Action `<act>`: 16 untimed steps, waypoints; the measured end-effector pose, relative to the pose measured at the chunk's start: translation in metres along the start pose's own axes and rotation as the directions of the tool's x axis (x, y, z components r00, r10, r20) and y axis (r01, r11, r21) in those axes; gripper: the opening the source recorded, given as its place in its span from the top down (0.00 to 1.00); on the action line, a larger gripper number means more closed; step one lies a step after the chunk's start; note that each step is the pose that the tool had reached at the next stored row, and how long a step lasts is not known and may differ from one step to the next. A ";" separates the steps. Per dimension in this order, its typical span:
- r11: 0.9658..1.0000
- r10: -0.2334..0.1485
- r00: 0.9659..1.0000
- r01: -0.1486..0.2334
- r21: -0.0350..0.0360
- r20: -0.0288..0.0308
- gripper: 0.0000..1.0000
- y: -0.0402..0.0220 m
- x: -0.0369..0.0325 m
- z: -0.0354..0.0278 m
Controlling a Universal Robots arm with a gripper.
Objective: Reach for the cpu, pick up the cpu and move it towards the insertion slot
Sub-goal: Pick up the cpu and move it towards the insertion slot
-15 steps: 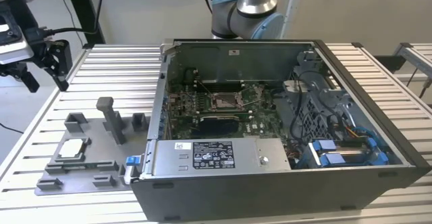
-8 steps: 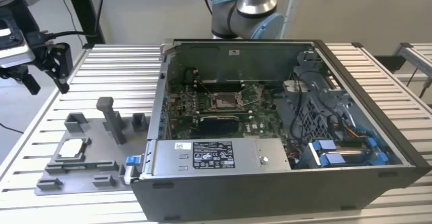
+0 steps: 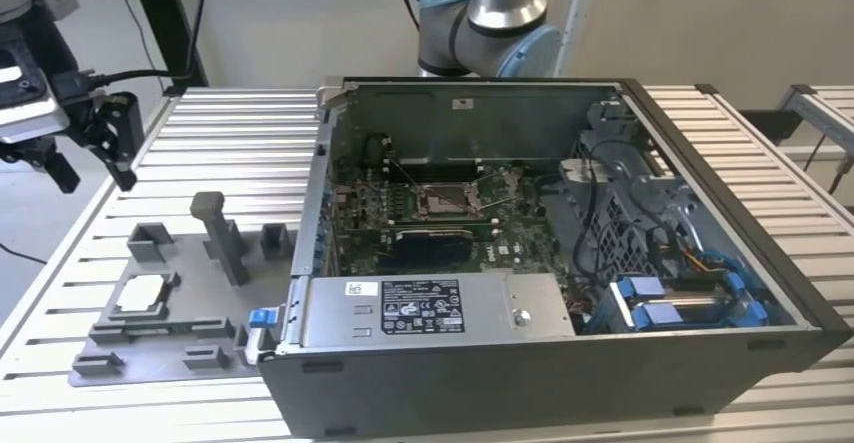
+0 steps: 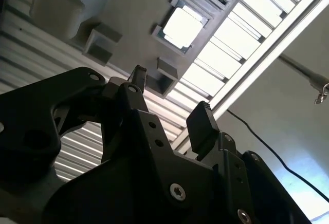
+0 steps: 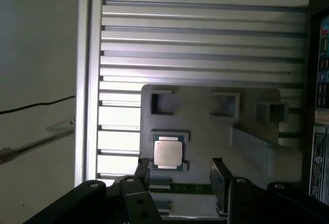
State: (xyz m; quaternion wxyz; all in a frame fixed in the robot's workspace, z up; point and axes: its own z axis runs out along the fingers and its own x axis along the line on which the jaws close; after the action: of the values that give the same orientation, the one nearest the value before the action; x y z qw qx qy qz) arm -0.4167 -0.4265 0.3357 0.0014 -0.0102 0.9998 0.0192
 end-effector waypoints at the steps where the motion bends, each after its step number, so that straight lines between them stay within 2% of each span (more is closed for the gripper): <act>1: 1.000 0.000 1.000 0.000 0.000 0.000 1.00 -0.0004 0.0002 0.0007; 9: 1.000 0.000 1.000 0.000 0.000 0.000 1.00 -0.0076 0.0045 0.0095; 10: 1.000 0.000 1.000 0.000 0.000 0.000 0.00 -0.0077 0.0045 0.0104; 16: 1.000 0.000 1.000 0.000 0.000 -0.001 0.00 -0.0081 0.0045 0.0201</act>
State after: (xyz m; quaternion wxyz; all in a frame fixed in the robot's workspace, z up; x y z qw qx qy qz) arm -0.4209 -0.4339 0.3153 0.0010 -0.0102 0.9998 0.0192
